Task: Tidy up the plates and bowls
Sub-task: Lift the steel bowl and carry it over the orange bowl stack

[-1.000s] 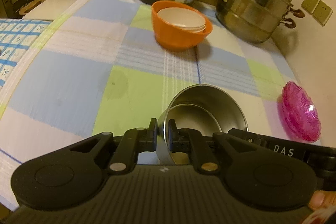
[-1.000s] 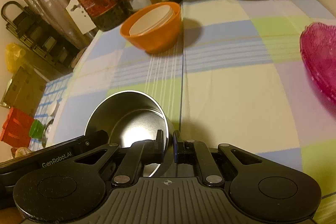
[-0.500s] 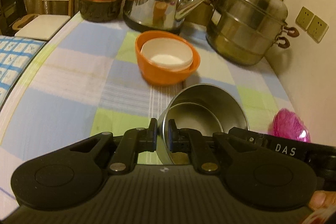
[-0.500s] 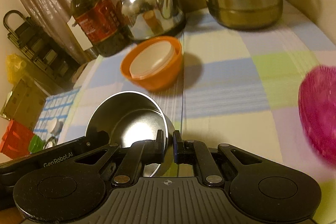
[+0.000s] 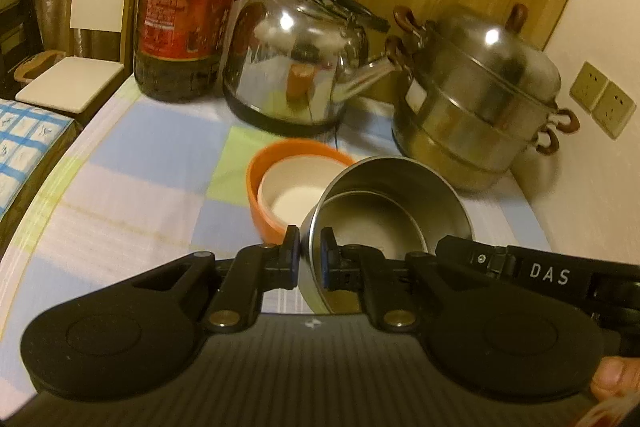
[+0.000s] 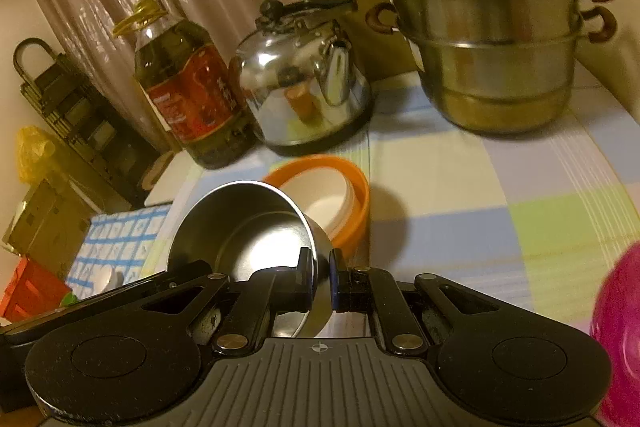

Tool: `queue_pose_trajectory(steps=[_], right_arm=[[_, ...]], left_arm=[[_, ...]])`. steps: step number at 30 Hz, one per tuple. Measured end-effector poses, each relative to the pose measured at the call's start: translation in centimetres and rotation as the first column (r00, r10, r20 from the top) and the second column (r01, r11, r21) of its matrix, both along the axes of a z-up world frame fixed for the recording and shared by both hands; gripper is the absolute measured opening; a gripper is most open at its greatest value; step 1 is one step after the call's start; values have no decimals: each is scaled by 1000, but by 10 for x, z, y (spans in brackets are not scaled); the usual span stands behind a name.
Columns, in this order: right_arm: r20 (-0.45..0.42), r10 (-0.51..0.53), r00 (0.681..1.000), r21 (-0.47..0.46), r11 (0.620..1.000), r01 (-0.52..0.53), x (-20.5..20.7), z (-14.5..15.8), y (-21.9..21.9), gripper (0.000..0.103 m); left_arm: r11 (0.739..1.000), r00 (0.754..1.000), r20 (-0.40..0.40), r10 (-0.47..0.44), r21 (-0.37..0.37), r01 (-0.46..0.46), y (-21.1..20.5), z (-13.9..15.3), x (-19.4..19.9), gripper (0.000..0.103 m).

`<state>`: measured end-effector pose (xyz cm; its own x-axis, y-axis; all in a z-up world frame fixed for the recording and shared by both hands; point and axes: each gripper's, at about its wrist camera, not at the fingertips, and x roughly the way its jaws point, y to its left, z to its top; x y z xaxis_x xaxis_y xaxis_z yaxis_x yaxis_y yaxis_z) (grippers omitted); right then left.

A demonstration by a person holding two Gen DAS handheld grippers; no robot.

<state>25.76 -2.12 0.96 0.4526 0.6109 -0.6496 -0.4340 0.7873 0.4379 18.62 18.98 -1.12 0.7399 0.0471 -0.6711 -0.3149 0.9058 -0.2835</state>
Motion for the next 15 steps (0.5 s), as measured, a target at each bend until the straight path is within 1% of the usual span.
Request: queue_pose_trajectory(steps=[9, 12, 15], right_arm=[[19, 0, 1000, -6, 1000, 0, 40, -9, 24, 7], [18, 9, 1000, -4, 1000, -9, 51, -14, 30, 7], [22, 27, 999, -7, 1000, -27, 59, -19, 36, 7]], left_arm=[[1000, 999, 36, 19, 7, -20, 20, -4, 37, 9], [1000, 999, 45, 29, -12, -28, 29, -8, 47, 9], [999, 998, 46, 35, -15, -34, 36, -12, 54, 9]])
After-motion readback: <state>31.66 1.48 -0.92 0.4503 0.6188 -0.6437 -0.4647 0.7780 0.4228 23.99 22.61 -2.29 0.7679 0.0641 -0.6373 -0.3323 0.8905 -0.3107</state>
